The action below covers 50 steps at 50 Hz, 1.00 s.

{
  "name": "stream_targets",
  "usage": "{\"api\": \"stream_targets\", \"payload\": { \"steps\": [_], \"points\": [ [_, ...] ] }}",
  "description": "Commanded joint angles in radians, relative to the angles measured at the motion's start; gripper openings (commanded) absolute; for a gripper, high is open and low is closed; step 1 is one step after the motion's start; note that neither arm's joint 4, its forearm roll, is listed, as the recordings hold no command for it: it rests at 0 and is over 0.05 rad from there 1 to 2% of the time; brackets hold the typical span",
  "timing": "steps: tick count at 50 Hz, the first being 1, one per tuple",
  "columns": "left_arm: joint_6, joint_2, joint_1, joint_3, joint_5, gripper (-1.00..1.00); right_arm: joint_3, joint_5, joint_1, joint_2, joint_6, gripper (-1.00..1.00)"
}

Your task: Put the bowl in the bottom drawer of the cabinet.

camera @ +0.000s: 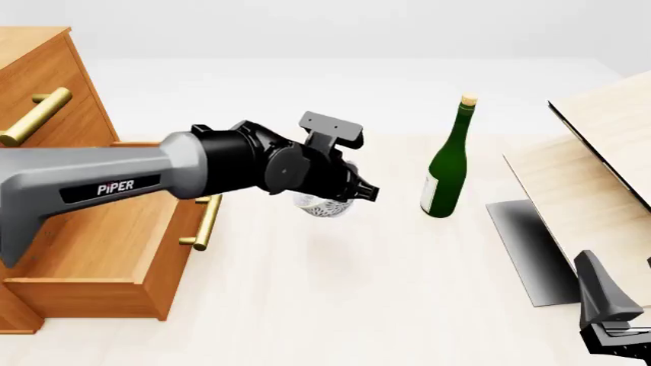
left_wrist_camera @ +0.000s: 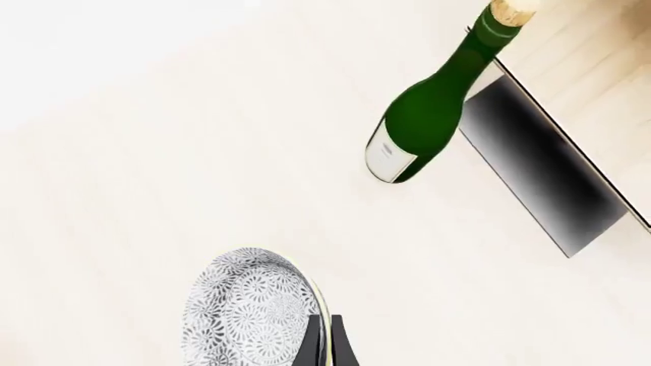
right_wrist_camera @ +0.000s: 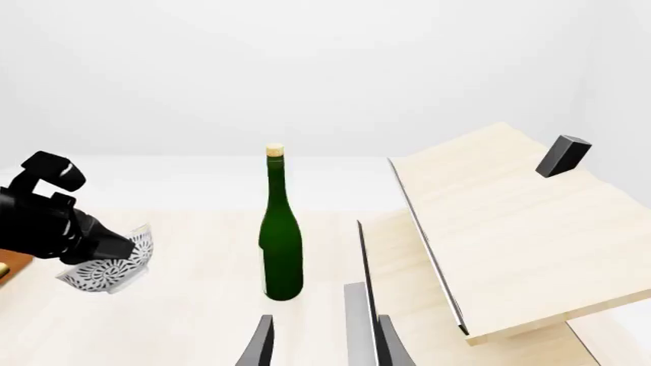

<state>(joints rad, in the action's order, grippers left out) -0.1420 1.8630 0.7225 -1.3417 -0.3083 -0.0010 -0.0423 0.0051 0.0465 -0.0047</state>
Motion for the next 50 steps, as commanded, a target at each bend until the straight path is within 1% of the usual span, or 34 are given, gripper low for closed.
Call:
{"api": "stream_targets", "payload": {
  "steps": [1,12,19,30,39,44,50],
  "points": [
    [0.008,-0.076,-0.004,0.017,-0.007,-1.00,0.000,0.000,0.000,0.000,0.000,1.00],
    [0.018,-0.112,0.006,0.030,-0.005,-1.00,0.000,0.000,0.000,-0.001,0.000,1.00],
    [0.013,-0.141,0.036,0.040,0.000,-1.00,0.000,0.000,0.000,0.000,0.000,1.00],
    [0.010,-0.191,0.049,0.089,0.021,-1.00,0.000,0.000,0.000,0.000,0.000,1.00],
    [0.006,-0.231,0.062,0.109,0.016,-1.00,0.000,0.000,0.000,0.000,0.000,1.00],
    [0.007,-0.245,0.058,0.113,0.011,-1.00,0.000,0.000,0.000,0.000,0.000,1.00],
    [0.028,-0.275,0.024,0.122,-0.001,-1.00,0.000,0.000,0.000,0.000,0.000,1.00]
  ]
}}
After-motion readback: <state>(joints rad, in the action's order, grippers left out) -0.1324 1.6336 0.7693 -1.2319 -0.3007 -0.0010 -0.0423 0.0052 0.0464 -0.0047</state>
